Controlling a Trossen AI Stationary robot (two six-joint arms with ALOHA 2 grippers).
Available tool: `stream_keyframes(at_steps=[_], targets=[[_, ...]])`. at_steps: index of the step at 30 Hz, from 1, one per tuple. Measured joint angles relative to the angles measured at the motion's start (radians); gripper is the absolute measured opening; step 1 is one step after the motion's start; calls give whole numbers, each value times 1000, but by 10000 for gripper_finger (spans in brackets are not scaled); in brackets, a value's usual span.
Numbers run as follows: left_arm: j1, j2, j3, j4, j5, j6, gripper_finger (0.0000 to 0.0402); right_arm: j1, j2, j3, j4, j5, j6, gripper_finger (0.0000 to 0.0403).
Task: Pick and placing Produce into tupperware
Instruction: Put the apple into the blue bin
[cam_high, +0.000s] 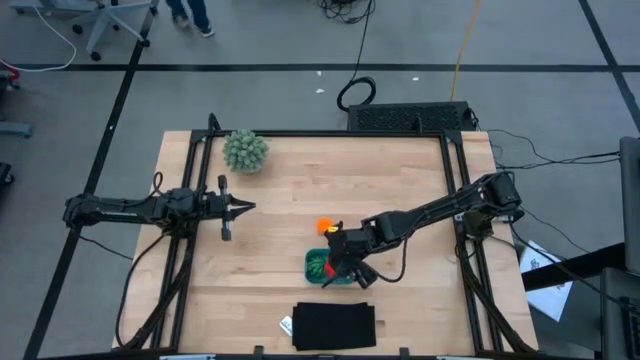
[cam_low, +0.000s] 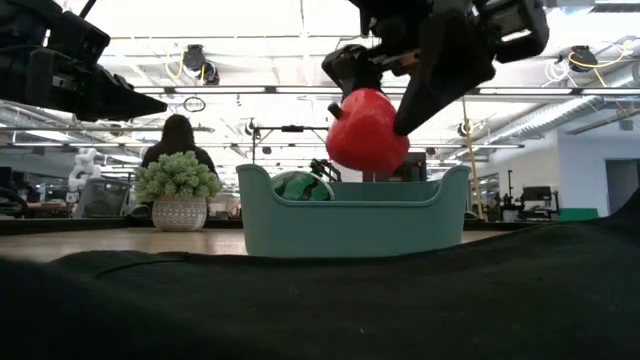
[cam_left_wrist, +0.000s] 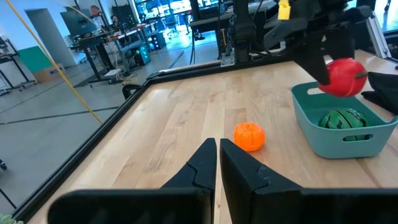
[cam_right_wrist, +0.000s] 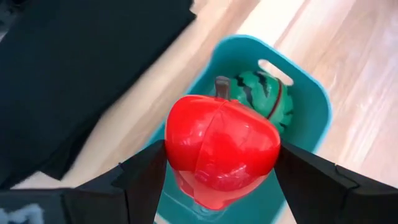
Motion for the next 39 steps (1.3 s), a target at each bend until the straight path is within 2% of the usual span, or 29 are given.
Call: stream_keyframes(at_steps=[14, 32, 39], targets=[[0, 0, 0, 0, 0, 0, 26, -16, 2, -109, 101, -1, 23, 267], [0, 0, 0, 1, 0, 0, 26, -22, 2, -147, 138, -1, 13, 267], [0, 0, 0, 0, 0, 0, 26, -21, 2, -147, 136, 0, -46, 267]])
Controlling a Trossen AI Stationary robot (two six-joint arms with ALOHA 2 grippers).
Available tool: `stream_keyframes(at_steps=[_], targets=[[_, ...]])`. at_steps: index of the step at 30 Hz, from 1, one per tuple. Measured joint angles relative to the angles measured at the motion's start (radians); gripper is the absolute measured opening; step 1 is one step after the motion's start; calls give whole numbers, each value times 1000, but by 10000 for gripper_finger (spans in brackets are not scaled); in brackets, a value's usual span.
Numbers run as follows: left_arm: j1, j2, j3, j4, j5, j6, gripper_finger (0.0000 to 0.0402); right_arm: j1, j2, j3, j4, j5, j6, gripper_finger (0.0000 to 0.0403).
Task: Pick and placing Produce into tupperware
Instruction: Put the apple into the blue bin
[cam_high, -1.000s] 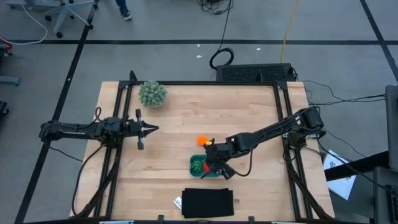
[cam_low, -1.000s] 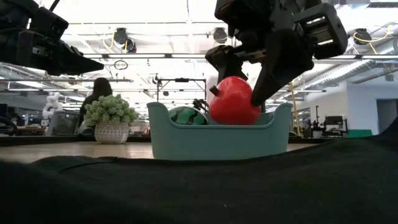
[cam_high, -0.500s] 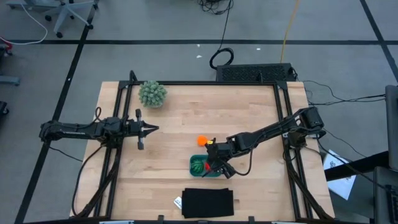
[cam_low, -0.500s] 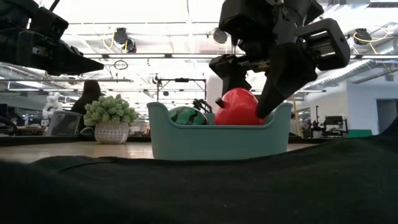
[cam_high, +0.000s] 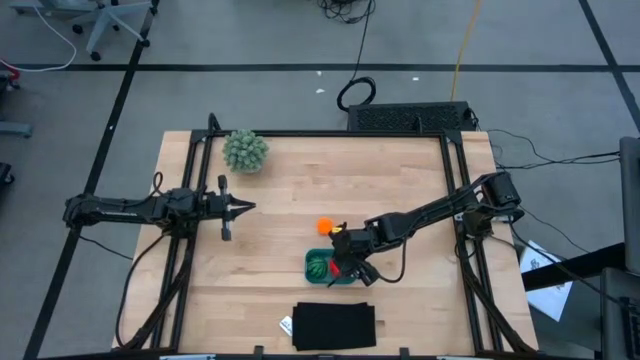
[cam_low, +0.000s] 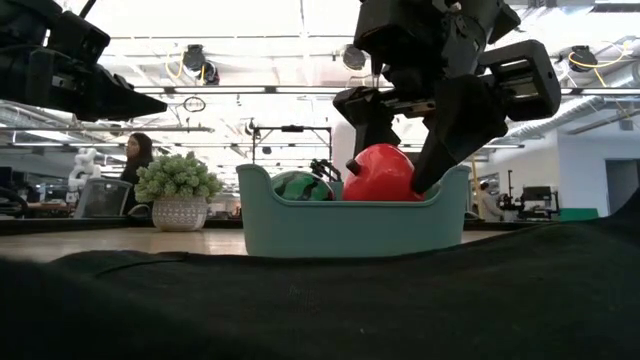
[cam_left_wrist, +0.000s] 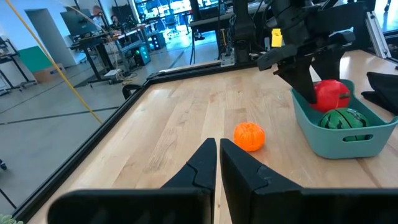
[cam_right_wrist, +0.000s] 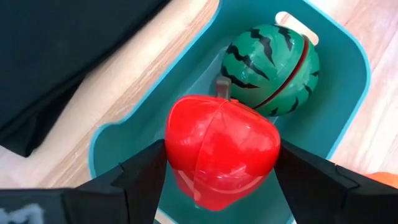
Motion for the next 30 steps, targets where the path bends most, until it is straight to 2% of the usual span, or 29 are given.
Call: stream_keyframes(at_steps=[7, 25, 30], targets=[[0, 0, 0, 0, 0, 0, 26, 5, 0, 0, -9, 33, -64, 267], [0, 0, 0, -2, 0, 5, 26, 1, 15, 0, -39, 36, -38, 267], [0, 0, 0, -3, 0, 5, 26, 4, 15, 0, -33, 64, -37, 270]])
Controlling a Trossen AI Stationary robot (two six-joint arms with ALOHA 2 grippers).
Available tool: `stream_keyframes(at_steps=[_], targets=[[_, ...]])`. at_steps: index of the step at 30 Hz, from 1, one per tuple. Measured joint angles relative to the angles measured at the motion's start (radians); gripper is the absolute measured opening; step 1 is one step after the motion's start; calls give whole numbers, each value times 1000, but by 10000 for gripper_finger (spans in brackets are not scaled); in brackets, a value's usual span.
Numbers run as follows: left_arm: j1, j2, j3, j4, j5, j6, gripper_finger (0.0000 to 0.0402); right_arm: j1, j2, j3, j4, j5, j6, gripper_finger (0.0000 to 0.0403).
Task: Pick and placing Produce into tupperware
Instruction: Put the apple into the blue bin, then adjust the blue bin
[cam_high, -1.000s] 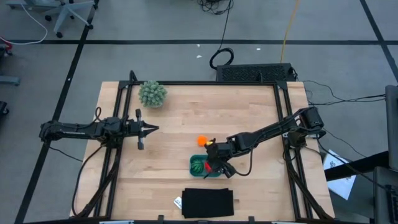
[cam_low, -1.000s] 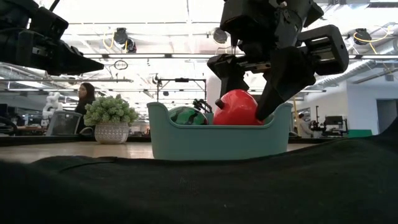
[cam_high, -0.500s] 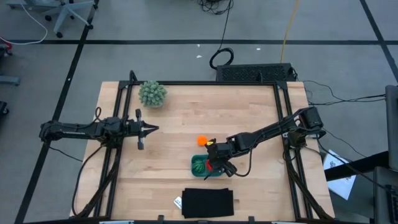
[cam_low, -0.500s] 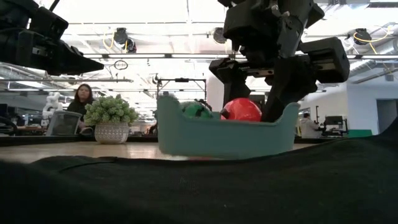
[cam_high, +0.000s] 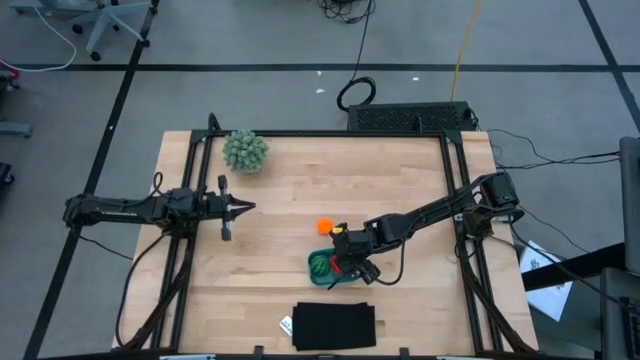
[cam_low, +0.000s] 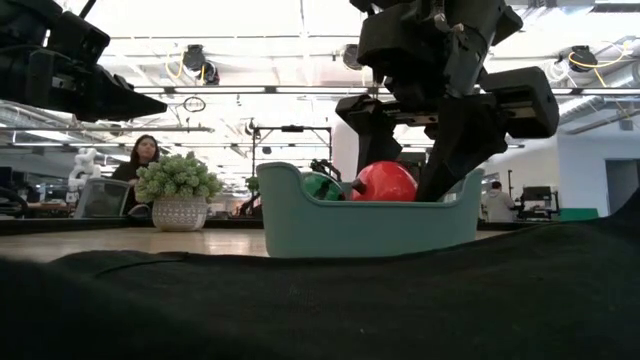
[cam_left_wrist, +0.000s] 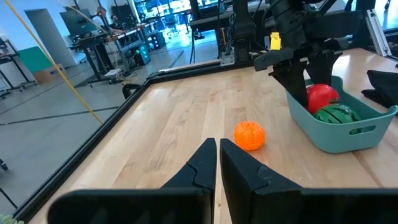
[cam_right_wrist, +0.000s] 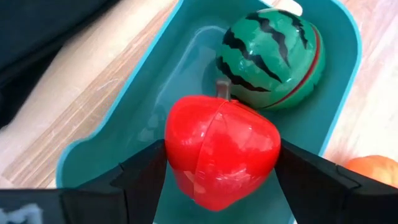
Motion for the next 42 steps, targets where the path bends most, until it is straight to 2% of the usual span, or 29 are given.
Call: stream_keyframes(at_steps=[10, 20, 28, 33, 42], targets=[[0, 0, 0, -1, 0, -1, 26, 0, 0, 0, 2, 20, 29, 307], [0, 0, 0, -1, 0, -2, 26, 1, 2, 19, -7, 25, 53, 308], [0, 0, 0, -1, 0, -2, 26, 1, 2, 93, -120, 74, 48, 308], [0, 0, 0, -2, 0, -2, 26, 1, 1, 109, -133, 74, 49, 308], [0, 0, 0, -11, 0, -2, 26, -5, -57, 109, -130, 75, 49, 308]])
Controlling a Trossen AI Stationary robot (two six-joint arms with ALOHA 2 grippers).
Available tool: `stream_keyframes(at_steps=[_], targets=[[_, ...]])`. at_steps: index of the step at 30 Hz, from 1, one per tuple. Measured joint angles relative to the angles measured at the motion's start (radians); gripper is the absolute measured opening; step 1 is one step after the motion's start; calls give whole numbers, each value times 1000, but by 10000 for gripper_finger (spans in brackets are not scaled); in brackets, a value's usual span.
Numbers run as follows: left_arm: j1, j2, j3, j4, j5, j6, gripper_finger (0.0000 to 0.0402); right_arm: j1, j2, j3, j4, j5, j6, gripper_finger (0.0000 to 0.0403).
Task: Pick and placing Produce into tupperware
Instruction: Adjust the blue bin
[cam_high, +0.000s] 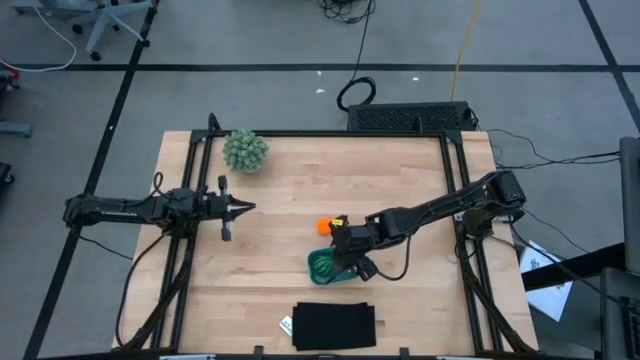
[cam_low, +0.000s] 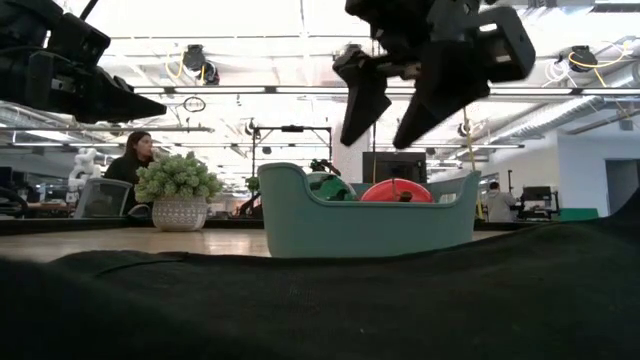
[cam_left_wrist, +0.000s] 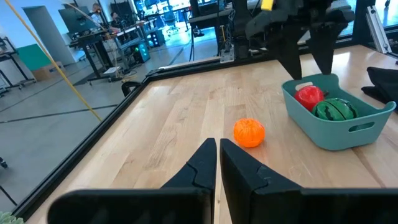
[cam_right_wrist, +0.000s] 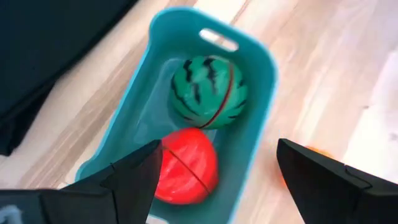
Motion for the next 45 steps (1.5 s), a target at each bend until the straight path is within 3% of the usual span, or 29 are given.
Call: stream_keyframes(at_steps=[7, 15, 33, 45], targets=[[0, 0, 0, -3, 0, 0, 26, -32, -20, 0, -4, 39, 2, 301], [0, 0, 0, -12, 0, 0, 26, -63, -20, -2, -2, 50, -22, 249], [0, 0, 0, -21, 0, 0, 26, -74, -20, -5, -38, 50, -26, 12], [0, 0, 0, -20, 0, 0, 26, -98, -20, -59, -23, 45, 67, 2]])
